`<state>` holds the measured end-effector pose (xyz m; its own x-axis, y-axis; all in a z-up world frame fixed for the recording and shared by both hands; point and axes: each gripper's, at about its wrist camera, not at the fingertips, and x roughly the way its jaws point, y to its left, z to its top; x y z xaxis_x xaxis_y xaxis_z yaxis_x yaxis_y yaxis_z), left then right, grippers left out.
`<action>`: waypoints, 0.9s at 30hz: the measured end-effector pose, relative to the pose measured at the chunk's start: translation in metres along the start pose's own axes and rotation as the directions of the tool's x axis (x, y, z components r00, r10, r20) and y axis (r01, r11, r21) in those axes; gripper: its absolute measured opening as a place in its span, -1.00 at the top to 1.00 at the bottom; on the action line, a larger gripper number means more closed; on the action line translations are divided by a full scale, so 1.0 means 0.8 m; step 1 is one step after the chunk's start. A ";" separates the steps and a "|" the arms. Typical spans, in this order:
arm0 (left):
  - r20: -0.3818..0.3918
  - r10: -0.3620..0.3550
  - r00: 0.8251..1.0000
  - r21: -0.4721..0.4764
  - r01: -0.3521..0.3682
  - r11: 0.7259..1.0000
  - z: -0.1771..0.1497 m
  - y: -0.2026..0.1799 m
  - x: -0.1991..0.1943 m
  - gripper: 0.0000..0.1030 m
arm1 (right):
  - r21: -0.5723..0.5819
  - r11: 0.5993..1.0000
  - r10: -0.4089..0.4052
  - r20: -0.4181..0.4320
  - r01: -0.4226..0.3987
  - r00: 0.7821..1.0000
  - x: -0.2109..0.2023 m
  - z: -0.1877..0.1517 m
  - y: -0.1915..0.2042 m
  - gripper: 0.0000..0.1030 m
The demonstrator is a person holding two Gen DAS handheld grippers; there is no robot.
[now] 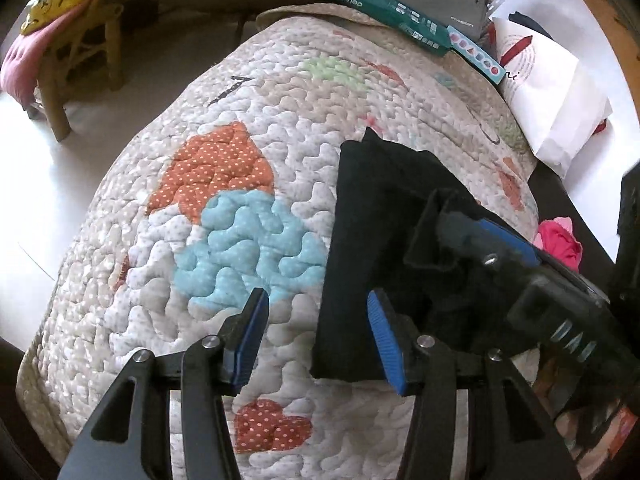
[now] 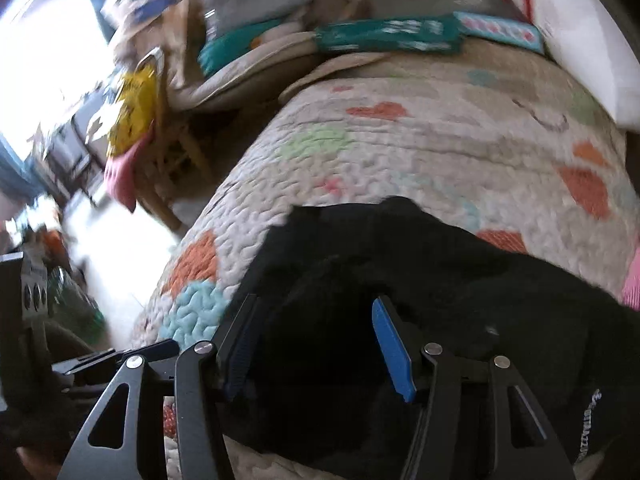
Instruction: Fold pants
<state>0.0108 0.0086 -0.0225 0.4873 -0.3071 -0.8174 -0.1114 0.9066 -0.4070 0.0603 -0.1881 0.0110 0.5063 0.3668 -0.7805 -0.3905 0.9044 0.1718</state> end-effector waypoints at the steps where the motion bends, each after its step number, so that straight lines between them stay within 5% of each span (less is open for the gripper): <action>1: 0.005 0.014 1.000 0.011 -0.014 1.000 -0.001 0.002 -0.001 0.05 | -0.035 0.999 -0.016 -0.003 0.016 1.000 0.003 -0.007 0.013 -0.21; 5: 0.021 0.014 1.000 0.026 -0.015 1.000 -0.006 0.018 -0.009 0.05 | -0.135 0.980 -0.151 -0.047 0.143 0.987 0.024 -0.016 0.034 -0.18; 8: 0.038 -0.005 0.999 0.007 0.005 1.000 -0.003 0.030 -0.017 0.05 | -0.066 0.968 -0.245 -0.069 0.240 0.967 0.018 -0.026 -0.003 -0.18; 11: 0.020 -0.036 0.999 -0.033 0.036 0.999 0.003 0.035 -0.012 0.05 | 0.029 0.929 -0.363 -0.122 0.369 0.924 0.004 -0.044 -0.060 -0.18; 14: -0.017 -0.072 0.997 -0.053 0.071 0.996 0.008 0.027 -0.001 0.05 | 0.061 0.850 -0.503 -0.195 0.523 0.842 -0.010 -0.064 -0.111 -0.18; 16: -0.035 -0.078 0.996 -0.036 0.076 0.996 0.011 0.014 0.007 0.05 | 0.105 0.824 -0.531 -0.199 0.556 0.824 -0.026 -0.064 -0.132 -0.18; 19: -0.051 -0.071 0.996 0.016 0.072 0.997 0.016 -0.009 0.020 0.05 | 0.182 0.877 -0.431 -0.110 0.444 0.896 -0.052 -0.037 -0.131 -0.21; 22: -0.072 -0.096 0.993 0.022 0.098 0.995 0.013 -0.016 0.031 0.05 | 0.166 0.962 -0.215 -0.042 0.219 0.976 -0.049 0.006 -0.104 -0.22; 24: -0.082 -0.116 0.990 0.020 0.118 0.993 0.008 -0.014 0.036 0.05 | 0.118 0.990 -0.076 -0.041 0.080 0.996 -0.031 0.037 -0.074 -0.24; 27: -0.072 -0.142 0.987 0.028 0.144 0.989 0.006 -0.011 0.038 0.03 | 0.024 1.000 0.010 -0.107 -0.007 0.994 0.007 0.072 -0.029 -0.27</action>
<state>0.0306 -0.0068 -0.0416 0.4348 -0.4523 -0.7787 -0.0156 0.8608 -0.5087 0.1165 -0.1947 0.0367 0.4170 0.3500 -0.8388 -0.3752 0.9069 0.1919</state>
